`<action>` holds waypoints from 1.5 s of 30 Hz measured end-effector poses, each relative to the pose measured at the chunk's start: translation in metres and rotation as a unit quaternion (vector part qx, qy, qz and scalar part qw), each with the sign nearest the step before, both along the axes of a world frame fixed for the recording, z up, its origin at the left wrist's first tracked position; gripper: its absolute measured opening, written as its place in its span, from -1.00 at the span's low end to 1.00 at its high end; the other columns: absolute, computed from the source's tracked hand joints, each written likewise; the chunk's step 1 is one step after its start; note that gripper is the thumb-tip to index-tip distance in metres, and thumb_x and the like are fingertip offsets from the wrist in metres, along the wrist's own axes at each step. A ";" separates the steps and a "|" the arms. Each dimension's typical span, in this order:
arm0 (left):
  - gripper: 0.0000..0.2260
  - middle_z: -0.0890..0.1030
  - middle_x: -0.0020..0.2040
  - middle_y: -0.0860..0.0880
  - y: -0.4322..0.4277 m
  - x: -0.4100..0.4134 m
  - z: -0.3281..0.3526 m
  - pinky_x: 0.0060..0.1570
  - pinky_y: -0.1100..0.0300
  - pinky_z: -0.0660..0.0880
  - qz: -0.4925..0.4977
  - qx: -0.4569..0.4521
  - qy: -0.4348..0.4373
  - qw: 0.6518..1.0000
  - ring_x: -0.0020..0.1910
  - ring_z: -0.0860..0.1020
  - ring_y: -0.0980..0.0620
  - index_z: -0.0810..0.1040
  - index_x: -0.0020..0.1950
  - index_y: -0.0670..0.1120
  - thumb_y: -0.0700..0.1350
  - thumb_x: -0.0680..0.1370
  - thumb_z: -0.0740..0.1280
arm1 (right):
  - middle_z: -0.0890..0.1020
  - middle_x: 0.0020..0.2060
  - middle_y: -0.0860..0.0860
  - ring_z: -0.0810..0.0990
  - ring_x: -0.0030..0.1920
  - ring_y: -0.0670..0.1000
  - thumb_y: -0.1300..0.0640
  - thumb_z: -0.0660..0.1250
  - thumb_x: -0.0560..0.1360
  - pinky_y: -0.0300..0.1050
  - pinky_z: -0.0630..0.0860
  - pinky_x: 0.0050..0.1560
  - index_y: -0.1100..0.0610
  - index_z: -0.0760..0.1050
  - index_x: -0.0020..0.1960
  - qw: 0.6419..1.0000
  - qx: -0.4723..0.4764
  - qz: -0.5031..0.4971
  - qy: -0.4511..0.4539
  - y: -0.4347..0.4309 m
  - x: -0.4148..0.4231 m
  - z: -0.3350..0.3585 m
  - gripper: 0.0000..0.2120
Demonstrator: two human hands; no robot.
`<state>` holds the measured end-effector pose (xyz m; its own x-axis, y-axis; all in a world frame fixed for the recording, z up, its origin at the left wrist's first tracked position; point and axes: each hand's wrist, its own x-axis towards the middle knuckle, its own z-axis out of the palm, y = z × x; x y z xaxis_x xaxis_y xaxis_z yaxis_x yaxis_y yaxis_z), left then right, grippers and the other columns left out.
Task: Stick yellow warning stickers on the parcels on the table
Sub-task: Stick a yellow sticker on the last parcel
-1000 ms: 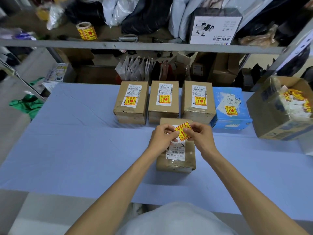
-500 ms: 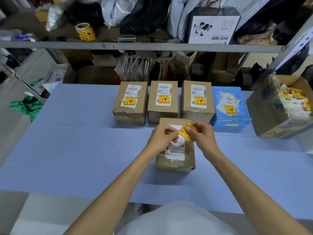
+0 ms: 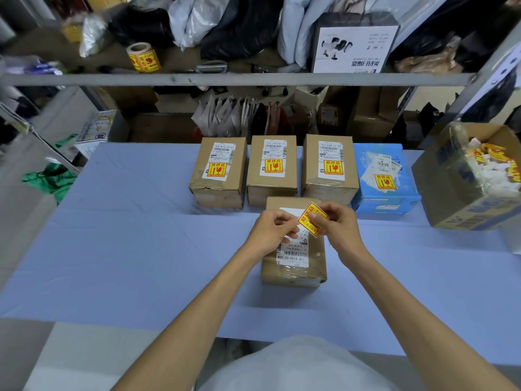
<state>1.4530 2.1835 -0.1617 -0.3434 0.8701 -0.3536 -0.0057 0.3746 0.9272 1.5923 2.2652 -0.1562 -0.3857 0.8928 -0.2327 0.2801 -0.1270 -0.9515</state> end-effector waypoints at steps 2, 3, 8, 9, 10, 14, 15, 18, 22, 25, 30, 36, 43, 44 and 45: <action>-0.95 0.66 -0.23 0.03 0.000 0.001 0.001 -0.28 0.32 0.55 -0.001 0.003 -0.004 1.000 -0.29 0.63 0.19 0.60 -0.07 -0.05 -0.12 0.56 0.34 | 0.64 -0.14 -0.02 0.64 -0.10 -0.01 0.18 0.43 0.47 -0.14 0.58 -0.14 0.01 0.55 -0.08 1.000 0.007 -0.013 -0.007 0.001 0.001 -0.001 -0.89; -0.95 0.66 -0.23 0.03 0.000 0.001 0.001 -0.27 0.31 0.56 -0.001 0.003 -0.006 1.000 -0.29 0.63 0.18 0.60 -0.07 -0.05 -0.12 0.56 0.34 | 0.64 -0.14 -0.03 0.63 -0.09 -0.02 0.18 0.44 0.46 -0.12 0.59 -0.11 -0.01 0.54 -0.09 1.000 0.010 -0.017 -0.009 0.002 0.001 -0.001 -0.87; -0.94 0.66 -0.24 0.03 0.001 0.000 0.001 -0.30 0.33 0.54 -0.001 0.004 -0.009 1.000 -0.28 0.63 0.17 0.60 -0.08 -0.05 -0.12 0.56 0.35 | 0.63 -0.13 -0.07 0.62 -0.06 -0.03 0.20 0.45 0.44 -0.14 0.59 -0.10 -0.05 0.53 -0.09 1.000 0.017 -0.015 -0.008 0.003 0.001 -0.004 -0.82; -0.94 0.66 -0.24 0.03 0.001 0.000 0.001 -0.30 0.33 0.54 -0.001 0.002 -0.006 1.000 -0.27 0.63 0.17 0.60 -0.09 -0.05 -0.12 0.55 0.35 | 0.63 -0.12 -0.07 0.62 -0.06 -0.02 0.21 0.45 0.44 -0.15 0.59 -0.11 -0.03 0.54 -0.06 1.000 0.015 -0.018 -0.007 0.003 0.001 -0.005 -0.82; -0.94 0.66 -0.24 0.04 0.001 0.000 0.001 -0.29 0.32 0.54 -0.001 0.000 -0.003 1.000 -0.27 0.63 0.17 0.60 -0.09 -0.04 -0.13 0.55 0.35 | 0.63 -0.11 -0.07 0.62 -0.05 -0.02 0.21 0.45 0.44 -0.17 0.58 -0.13 0.00 0.55 -0.03 1.000 0.015 -0.021 -0.010 0.004 0.001 -0.005 -0.83; -0.94 0.66 -0.25 0.02 0.002 0.001 0.001 -0.30 0.32 0.53 0.003 0.000 -0.004 1.000 -0.28 0.63 0.17 0.61 -0.11 -0.05 -0.16 0.54 0.35 | 0.60 -0.05 -0.08 0.57 -0.05 -0.11 0.18 0.47 0.43 -0.29 0.47 -0.19 0.03 0.55 0.03 0.995 0.074 -0.028 -0.056 0.001 0.001 -0.006 -0.79; -0.94 0.66 -0.25 0.01 0.003 0.001 0.001 -0.30 0.31 0.53 0.004 0.000 -0.007 1.000 -0.28 0.63 0.16 0.60 -0.11 -0.05 -0.17 0.54 0.35 | 0.59 -0.04 -0.10 0.55 -0.04 -0.12 0.17 0.48 0.41 -0.27 0.47 -0.17 0.01 0.54 0.02 0.992 0.105 -0.028 -0.068 -0.001 0.002 -0.005 -0.78; -0.92 0.66 -0.26 0.00 0.004 0.003 0.002 -0.30 0.30 0.53 0.003 0.009 -0.020 1.000 -0.29 0.62 0.14 0.60 -0.14 -0.05 -0.18 0.54 0.35 | 0.63 -0.12 -0.13 0.57 -0.10 -0.14 0.16 0.46 0.42 -0.27 0.50 -0.15 0.00 0.60 -0.09 0.986 0.150 0.013 -0.066 -0.003 0.002 -0.002 -0.90; -0.92 0.65 -0.27 0.02 0.003 0.004 0.004 -0.30 0.33 0.52 -0.003 0.022 -0.038 0.999 -0.30 0.61 0.16 0.61 -0.13 -0.06 -0.16 0.55 0.35 | 0.69 -0.26 -0.06 0.64 -0.19 -0.12 0.17 0.38 0.48 -0.25 0.56 -0.17 0.08 0.66 -0.15 0.990 0.116 0.078 -0.032 -0.005 0.000 0.001 -0.91; -0.92 0.66 -0.25 0.00 0.003 0.002 0.004 -0.28 0.30 0.52 -0.001 0.018 -0.031 0.999 -0.29 0.62 0.14 0.61 -0.11 -0.08 -0.17 0.56 0.34 | 0.71 -0.25 -0.01 0.67 -0.18 -0.03 0.18 0.36 0.50 -0.17 0.60 -0.17 0.09 0.68 -0.14 0.994 0.067 0.085 0.008 -0.007 0.001 0.002 -0.87; -0.91 0.66 -0.29 0.03 0.001 0.002 0.002 -0.20 0.22 0.52 0.000 0.012 -0.022 1.000 -0.31 0.62 0.15 0.61 -0.11 -0.09 -0.20 0.56 0.33 | 0.72 -0.23 -0.03 0.68 -0.17 -0.05 0.22 0.36 0.49 -0.21 0.60 -0.17 0.05 0.69 -0.11 0.994 0.056 0.097 0.002 -0.007 0.002 0.003 -0.85; -0.89 0.66 -0.29 0.05 -0.001 0.003 0.005 -0.26 0.27 0.53 0.001 0.022 -0.018 1.000 -0.30 0.63 0.16 0.62 -0.11 -0.05 -0.16 0.57 0.32 | 0.72 -0.23 -0.06 0.68 -0.14 -0.08 0.22 0.37 0.49 -0.25 0.59 -0.17 0.03 0.68 -0.11 0.994 0.056 0.097 0.011 -0.008 0.002 0.003 -0.85; -0.90 0.66 -0.28 0.02 -0.003 0.004 0.005 -0.27 0.32 0.53 0.007 0.028 -0.013 0.999 -0.29 0.63 0.15 0.64 -0.10 -0.09 -0.16 0.56 0.34 | 0.72 -0.21 -0.05 0.68 -0.13 -0.07 0.29 0.32 0.48 -0.25 0.59 -0.17 0.02 0.68 -0.10 0.994 0.047 0.099 0.020 -0.010 0.003 0.005 -0.77; -0.90 0.65 -0.28 0.01 -0.003 0.004 0.006 -0.27 0.32 0.53 0.008 0.029 -0.014 0.999 -0.30 0.63 0.15 0.64 -0.10 -0.10 -0.16 0.56 0.34 | 0.72 -0.21 -0.04 0.68 -0.13 -0.07 0.29 0.32 0.49 -0.26 0.58 -0.19 0.04 0.68 -0.09 0.994 0.046 0.099 0.021 -0.011 0.004 0.005 -0.78; -0.90 0.65 -0.28 0.01 -0.003 0.005 0.006 -0.26 0.31 0.53 0.009 0.029 -0.014 0.999 -0.31 0.62 0.15 0.64 -0.11 -0.10 -0.16 0.56 0.34 | 0.72 -0.20 -0.03 0.68 -0.14 -0.07 0.29 0.32 0.49 -0.27 0.57 -0.20 0.06 0.69 -0.07 0.994 0.044 0.099 0.023 -0.011 0.004 0.006 -0.79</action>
<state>1.4576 2.1809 -0.1557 -0.3492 0.8833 -0.3130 -0.0377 0.3205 0.9465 1.5961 2.2542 -0.1504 -0.5640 0.8146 -0.1357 0.2471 0.0097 -0.9689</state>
